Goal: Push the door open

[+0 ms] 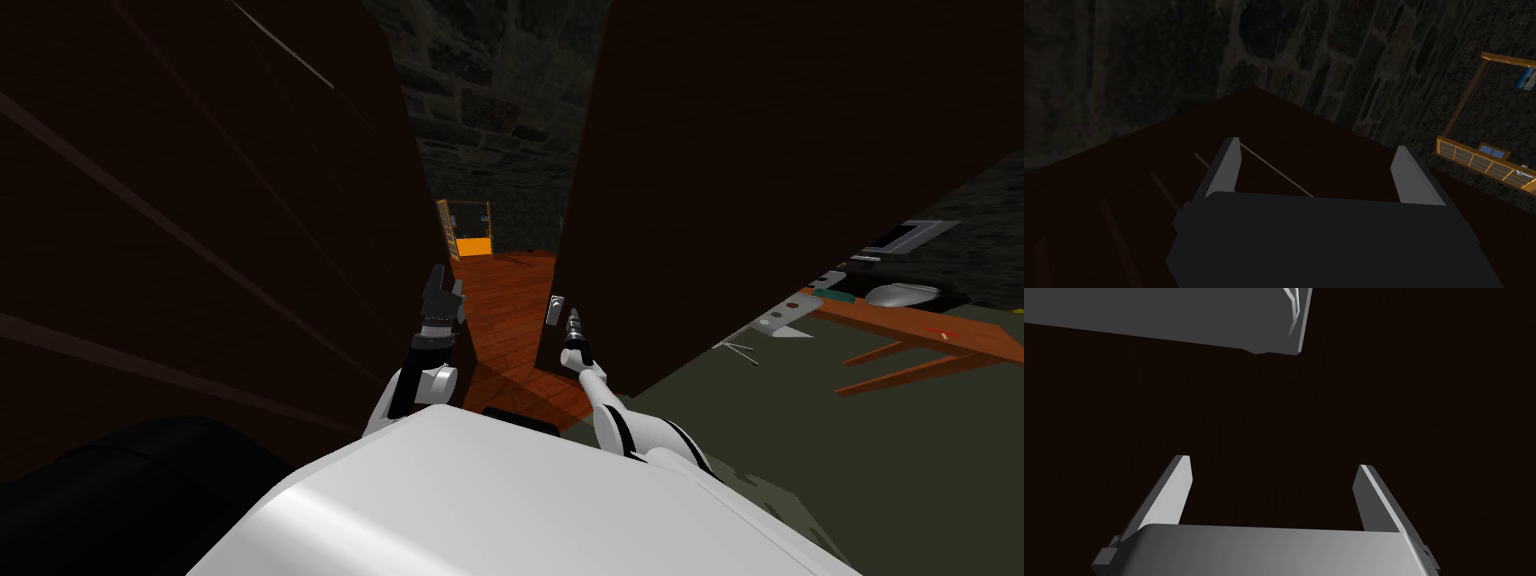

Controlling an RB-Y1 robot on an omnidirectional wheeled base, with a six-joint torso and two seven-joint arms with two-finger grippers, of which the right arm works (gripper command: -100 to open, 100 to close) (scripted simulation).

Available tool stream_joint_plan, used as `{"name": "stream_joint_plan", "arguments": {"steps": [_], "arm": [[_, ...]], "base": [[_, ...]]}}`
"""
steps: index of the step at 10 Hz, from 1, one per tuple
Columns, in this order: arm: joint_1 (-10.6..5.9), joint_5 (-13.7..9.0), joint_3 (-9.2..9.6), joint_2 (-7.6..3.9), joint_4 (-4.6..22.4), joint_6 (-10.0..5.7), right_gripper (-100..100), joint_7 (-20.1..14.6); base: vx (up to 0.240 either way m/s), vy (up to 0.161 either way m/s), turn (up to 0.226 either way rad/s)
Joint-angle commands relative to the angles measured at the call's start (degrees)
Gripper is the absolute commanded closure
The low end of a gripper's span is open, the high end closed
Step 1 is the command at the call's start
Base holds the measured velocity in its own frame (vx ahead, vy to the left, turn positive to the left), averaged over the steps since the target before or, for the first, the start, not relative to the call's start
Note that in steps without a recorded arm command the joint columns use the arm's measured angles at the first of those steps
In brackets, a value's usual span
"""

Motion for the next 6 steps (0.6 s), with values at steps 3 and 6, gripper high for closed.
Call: {"name": "stream_joint_plan", "arguments": {"steps": [3, 6], "arm": [[0.58, -0.09, -0.28, 0.71, -0.63, -0.41, -100, 0.62], [0.78, -0.12, -0.34, 2.23, -0.76, -0.58, -100, 0.78]], "base": [[0.221, 0.008, 0.025], [0.146, 0.037, 0.026]]}}
